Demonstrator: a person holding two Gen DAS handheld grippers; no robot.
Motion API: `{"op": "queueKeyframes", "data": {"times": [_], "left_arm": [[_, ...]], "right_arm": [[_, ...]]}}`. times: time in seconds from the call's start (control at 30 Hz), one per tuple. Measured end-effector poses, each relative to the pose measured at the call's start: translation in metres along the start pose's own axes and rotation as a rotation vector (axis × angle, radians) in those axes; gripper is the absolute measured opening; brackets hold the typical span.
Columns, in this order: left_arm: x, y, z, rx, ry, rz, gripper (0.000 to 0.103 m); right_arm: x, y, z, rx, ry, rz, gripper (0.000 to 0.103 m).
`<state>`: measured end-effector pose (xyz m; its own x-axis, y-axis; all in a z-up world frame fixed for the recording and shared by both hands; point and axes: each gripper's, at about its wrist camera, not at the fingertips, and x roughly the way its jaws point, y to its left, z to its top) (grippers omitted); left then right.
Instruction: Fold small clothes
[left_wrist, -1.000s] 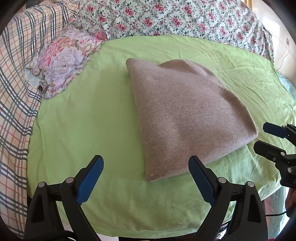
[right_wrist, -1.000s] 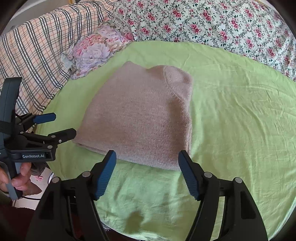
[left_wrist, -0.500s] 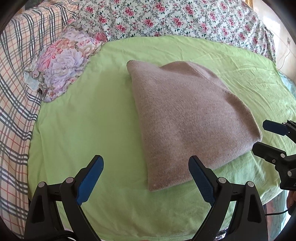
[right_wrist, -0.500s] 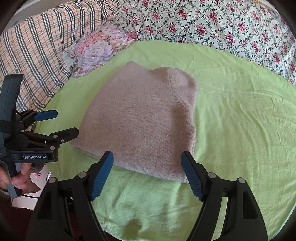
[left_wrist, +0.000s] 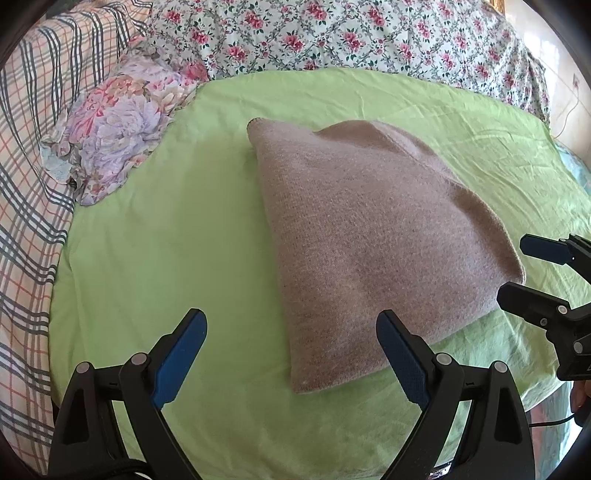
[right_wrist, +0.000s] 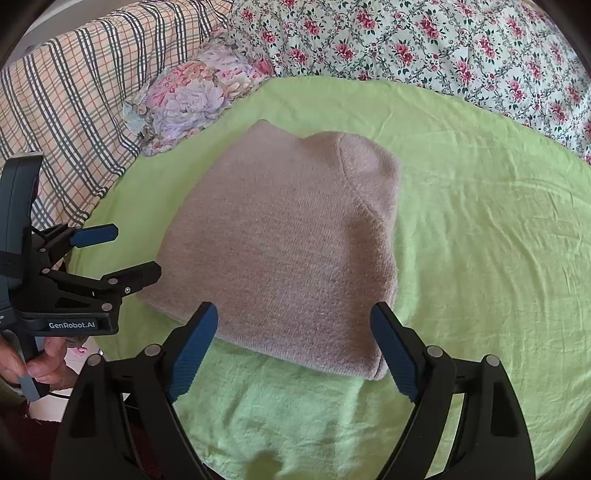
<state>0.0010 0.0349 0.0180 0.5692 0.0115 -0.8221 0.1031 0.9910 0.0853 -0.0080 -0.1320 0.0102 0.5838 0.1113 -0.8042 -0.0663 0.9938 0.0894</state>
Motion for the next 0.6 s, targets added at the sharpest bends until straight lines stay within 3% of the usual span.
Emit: {"op": "queueKeyframes", "data": {"times": [0.6], "left_arm": [[0.0016, -0.0047, 0.0048, -0.010, 0.002, -0.006, 0.094]], "right_arm": [[0.0010, 0.0012, 0.0061, 0.002, -0.008, 0.007, 0.085]]}}
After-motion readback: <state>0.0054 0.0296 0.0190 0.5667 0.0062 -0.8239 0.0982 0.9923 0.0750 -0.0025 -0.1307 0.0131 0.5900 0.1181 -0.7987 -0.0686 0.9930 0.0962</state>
